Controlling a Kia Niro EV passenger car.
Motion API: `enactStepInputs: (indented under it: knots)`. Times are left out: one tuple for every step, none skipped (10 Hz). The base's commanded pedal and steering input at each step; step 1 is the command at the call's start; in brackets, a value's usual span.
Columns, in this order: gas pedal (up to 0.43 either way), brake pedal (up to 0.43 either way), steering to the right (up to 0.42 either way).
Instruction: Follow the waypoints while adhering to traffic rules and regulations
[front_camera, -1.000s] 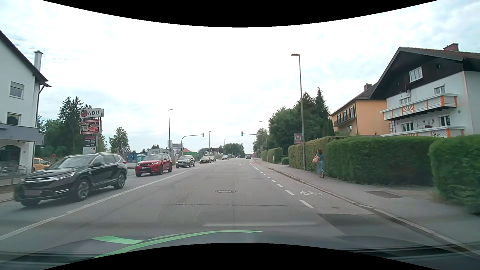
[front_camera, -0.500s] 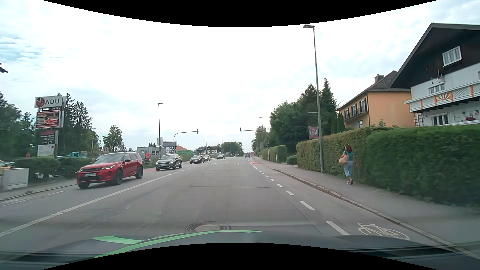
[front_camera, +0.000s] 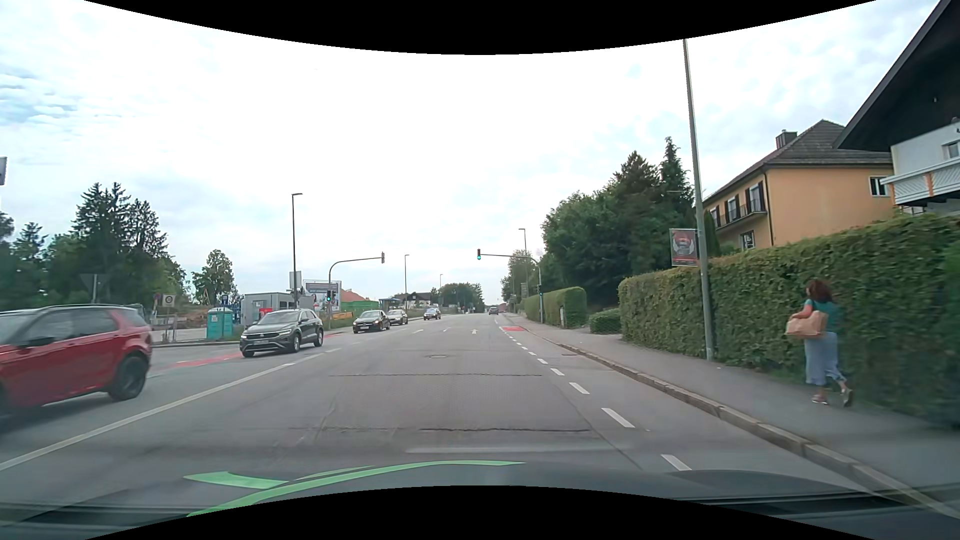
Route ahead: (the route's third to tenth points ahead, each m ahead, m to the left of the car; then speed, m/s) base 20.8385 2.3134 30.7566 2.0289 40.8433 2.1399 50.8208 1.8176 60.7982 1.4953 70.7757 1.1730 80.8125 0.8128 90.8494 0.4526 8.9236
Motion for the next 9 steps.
enactStepInputs:
  knots:
    - [0.087, 0.0, 0.004]
    - [0.087, 0.0, 0.004]
    - [0.087, 0.0, 0.004]
    - [0.087, 0.0, 0.004]
    - [0.087, 0.0, 0.004]
    - [0.098, 0.0, 0.004]
    - [0.098, 0.0, 0.004]
    - [0.098, 0.0, 0.004]
    - [0.098, 0.0, 0.003]
